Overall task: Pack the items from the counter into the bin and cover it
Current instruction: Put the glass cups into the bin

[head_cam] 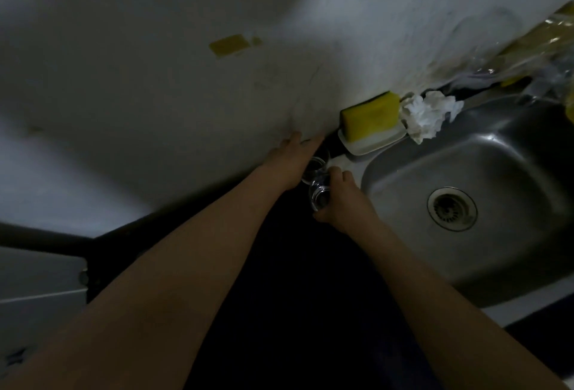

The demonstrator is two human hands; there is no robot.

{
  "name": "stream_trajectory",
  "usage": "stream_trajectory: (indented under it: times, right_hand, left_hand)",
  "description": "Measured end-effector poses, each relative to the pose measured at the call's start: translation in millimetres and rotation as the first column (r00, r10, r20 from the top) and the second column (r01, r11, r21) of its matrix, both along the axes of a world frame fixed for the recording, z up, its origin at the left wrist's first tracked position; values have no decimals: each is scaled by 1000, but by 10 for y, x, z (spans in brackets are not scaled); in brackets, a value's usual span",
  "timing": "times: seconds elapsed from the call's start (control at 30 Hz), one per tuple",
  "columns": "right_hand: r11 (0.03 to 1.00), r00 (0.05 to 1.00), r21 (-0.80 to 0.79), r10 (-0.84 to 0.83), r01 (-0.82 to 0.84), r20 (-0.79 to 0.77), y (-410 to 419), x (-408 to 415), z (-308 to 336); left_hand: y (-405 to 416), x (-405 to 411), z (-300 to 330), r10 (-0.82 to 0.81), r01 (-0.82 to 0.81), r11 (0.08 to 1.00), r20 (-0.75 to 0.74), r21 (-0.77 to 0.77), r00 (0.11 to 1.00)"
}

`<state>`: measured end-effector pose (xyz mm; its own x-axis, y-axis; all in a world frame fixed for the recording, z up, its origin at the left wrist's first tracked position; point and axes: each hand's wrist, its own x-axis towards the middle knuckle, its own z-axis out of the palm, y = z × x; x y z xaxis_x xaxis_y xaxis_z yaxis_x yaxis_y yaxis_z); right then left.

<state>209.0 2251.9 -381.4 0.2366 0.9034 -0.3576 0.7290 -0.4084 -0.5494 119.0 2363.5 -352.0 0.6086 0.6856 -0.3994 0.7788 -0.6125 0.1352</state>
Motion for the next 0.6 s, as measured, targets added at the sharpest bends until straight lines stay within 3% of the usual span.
stream_trajectory:
  times: [0.17, 0.37, 0.6]
  right_hand:
    - [997, 997, 51, -51, 53, -50, 8, -16, -64]
    - [995, 995, 46, -89, 91, -42, 26, -61, -86]
    - [996, 996, 27, -83, 84, -39, 39, -71, -63]
  left_hand:
    - [26, 44, -153, 10, -9, 1000, 42, -29, 999]
    - [20, 104, -284, 23, -24, 999, 21, 42, 1000]
    - [-11, 105, -351, 70, -77, 994, 101, 72, 992]
